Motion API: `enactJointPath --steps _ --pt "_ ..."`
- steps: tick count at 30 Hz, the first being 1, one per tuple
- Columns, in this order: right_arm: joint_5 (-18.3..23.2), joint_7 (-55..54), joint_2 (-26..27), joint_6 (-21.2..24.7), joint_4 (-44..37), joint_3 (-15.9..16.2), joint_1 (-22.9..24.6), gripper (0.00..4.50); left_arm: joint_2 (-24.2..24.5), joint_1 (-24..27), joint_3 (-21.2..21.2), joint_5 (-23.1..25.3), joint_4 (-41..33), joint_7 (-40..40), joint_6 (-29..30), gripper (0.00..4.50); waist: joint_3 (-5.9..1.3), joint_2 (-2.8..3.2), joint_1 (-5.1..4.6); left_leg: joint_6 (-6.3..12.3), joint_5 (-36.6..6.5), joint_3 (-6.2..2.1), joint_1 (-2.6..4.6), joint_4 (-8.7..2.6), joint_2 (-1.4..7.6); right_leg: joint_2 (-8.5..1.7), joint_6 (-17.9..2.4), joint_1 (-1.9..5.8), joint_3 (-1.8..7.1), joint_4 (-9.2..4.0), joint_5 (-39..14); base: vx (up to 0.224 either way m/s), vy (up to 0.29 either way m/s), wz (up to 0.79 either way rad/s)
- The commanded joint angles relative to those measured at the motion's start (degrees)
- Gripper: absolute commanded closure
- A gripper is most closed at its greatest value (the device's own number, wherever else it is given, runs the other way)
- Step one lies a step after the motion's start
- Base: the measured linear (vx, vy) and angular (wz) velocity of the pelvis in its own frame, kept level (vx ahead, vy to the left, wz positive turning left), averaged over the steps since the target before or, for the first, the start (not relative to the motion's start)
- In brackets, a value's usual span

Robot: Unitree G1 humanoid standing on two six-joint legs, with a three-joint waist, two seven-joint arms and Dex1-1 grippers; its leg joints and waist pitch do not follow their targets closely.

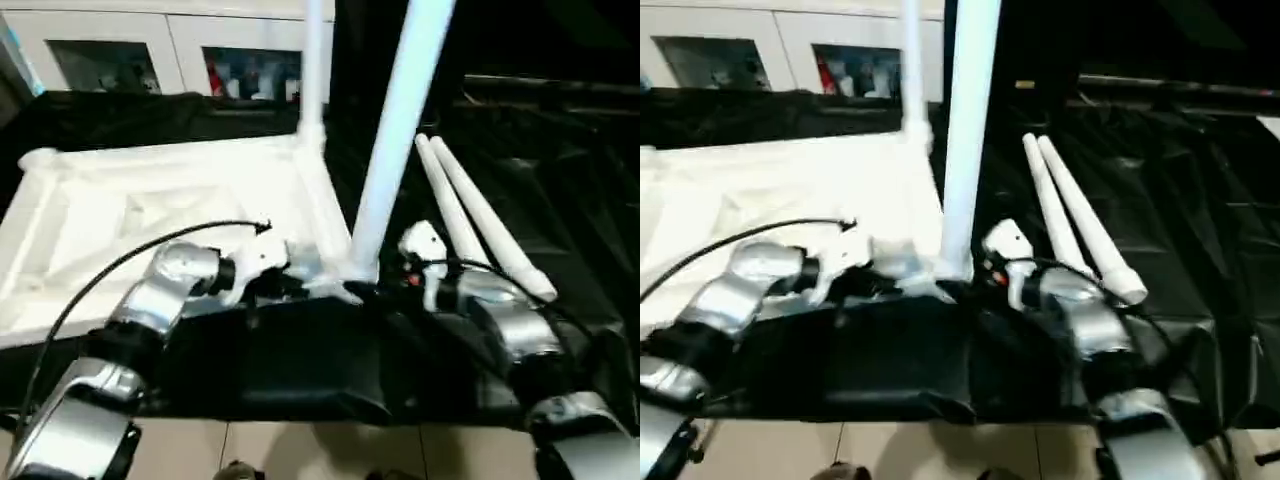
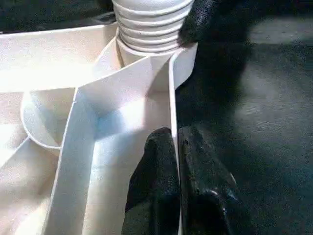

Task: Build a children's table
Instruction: Rotate leg to tighten

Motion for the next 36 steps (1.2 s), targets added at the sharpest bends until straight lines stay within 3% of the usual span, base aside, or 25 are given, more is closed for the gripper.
enactJointPath --steps 1,5,11,19,21,22,23,25,28,30,32,33,35,36 --pt "1.08 0.42 -0.82 0.89 -1.45 -0.31 -0.04 0.62 -0.41 0.51 -0.12 -2.5 -1.56 -2.41 -0.56 4.5 -4.07 -0.05 0.03 2.76 -13.72 -0.2 0.96 -3.57 1.34 -2.39 -14.37 2.96 1.85 -3.72 -10.27 0.0 0.0 0.0" --pt "1.75 1.95 -0.5 1.7 -1.74 -0.35 -0.21 0.62 -0.2 0.57 -0.05 -2.37 -1.55 -2.67 -0.39 4.5 -4.08 -0.13 0.07 1.62 -14.25 -0.37 0.96 -3.75 1.37 -2.45 -13.21 2.92 1.93 -3.85 -12.31 0.0 0.0 0.0" --pt "1.99 3.34 -0.3 2.58 -2.53 -0.13 -0.08 1.13 0.0 0.73 0.23 -2.28 -2.07 -2.98 0.09 4.5 -4.35 -0.23 0.16 2.73 -11.13 -0.27 0.75 -3.45 1.22 -2.28 -14.1 3.11 1.85 -3.26 -7.03 0.0 0.0 0.0" --pt "2.09 2.79 0.27 3.05 -2.53 -0.04 1.6 1.65 -0.46 0.61 0.42 -1.83 -1.52 -1.84 -0.04 4.5 -4.27 -0.1 0.19 2.25 -12.14 -0.34 0.85 -3.56 1.27 -2.34 -13.66 3.05 1.83 -3.5 -9.13 0.0 0.0 0.0" --pt "1.6 0.04 1.04 2.86 -1.4 -0.68 1.68 1.69 -1.07 0.19 0.55 -1.07 -0.84 0.21 -0.04 4.5 -4.23 -0.08 0.13 2.11 -12.19 -0.34 0.85 -3.56 1.23 -2.37 -13.68 2.99 1.87 -3.52 -8.87 0.0 0.0 0.0" --pt "0.35 -7.35 2.95 2.45 1.53 -2.2 1.29 1.71 -2.64 -1.22 0.94 0.58 1.29 5.46 0.42 4.5 -4.25 -0.01 0.09 1.93 -12.34 -0.38 0.85 -3.58 1.23 -2.42 -13.63 3.01 1.87 -3.52 -9.18 0.0 0.0 0.0" --pt "-0.08 -10.76 3.89 2.55 2.78 -2.9 1.09 1.72 -3.4 -1.96 1.11 1.41 2.35 8.16 0.99 4.5 -3.99 0.1 -0.28 1.21 -13.53 -0.32 0.9 -3.69 1.1 -2.38 -13.37 2.57 1.99 -3.85 -11.04 0.0 0.0 0.0" --pt "-0.46 -18.47 6.24 3.02 5.3 -4.64 0.44 1.72 -5.4 -3.71 1.56 2.66 4.67 13.67 2.36 4.5 -3.97 0.06 -0.36 -0.36 -16.19 -0.59 1.28 -3.9 0.99 -2.52 -11.64 2.65 1.95 -4.42 -16.55 0.0 0.0 0.0" --pt "-0.75 -33.63 10.25 3.92 10.07 -7.83 -1.68 1.73 -9.04 -6.38 1.87 4.13 7.95 21.53 5.01 4.5 -3.74 0.15 -0.64 -1.39 -18.35 -0.71 1.5 -4.12 0.94 -2.55 -10.49 2.35 2.05 -4.86 -19.93 0.0 0.0 0.0" --pt "-1.33 -40.44 12.7 4.39 12.51 -8.28 -3.07 1.73 -11.83 -8.24 1.95 4.79 10.04 26.27 6.82 4.5 -3.77 0.28 -1.15 -2.26 -18.48 -0.79 1.44 -4.22 0.8 -2.34 -10.05 2.24 2.02 -4.87 -19.94 0.0 0.0 0.0" --pt "-1.48 -43.77 15.74 4.58 14.26 -7.93 -4.67 1.73 -15.05 -10.12 2.35 4.38 11.82 29.48 7.94 4.5 -3.72 0.5 -1.18 -1.94 -19.16 -0.77 1.54 -4.1 0.69 -2.44 -10.18 2.11 2.08 -5.14 -20.05 0.0 0.0 0.0" --pt "-1.46 -43.53 16.52 4.41 14.46 -7.63 -5.08 1.73 -15.58 -10.45 2.17 4.44 12.05 29.62 7.83 4.5 -3.86 0.33 -1.24 -1.52 -19.18 -0.74 1.53 -4.04 0.65 -2.33 -10.3 2.22 2.1 -5.15 -19.12 0.0 0.0 0.0" --pt "-2.3 -42.06 17.93 2.34 14.78 -6.62 -5.89 1.73 -16.41 -11.1 1.72 4.84 12.9 29.76 6.86 4.5 -3.9 0.32 -1.21 -0.6 -18.33 -0.81 1.05 -4.1 0.6 -2.32 -10.23 2.61 2.01 -5.02 -17.42 0.0 0.0 0.0" --pt "-2.25 -40.98 18.21 1.35 14.7 -6.53 -6.11 1.38 -16.49 -11.22 1.65 4.94 13.12 29.51 6.23 4.5 -4.01 0.23 -1.2 -0.14 -17.51 -0.77 0.98 -4.01 0.58 -2.31 -10.37 2.71 1.99 -4.91 -16.02 0.0 0.0 0.0"
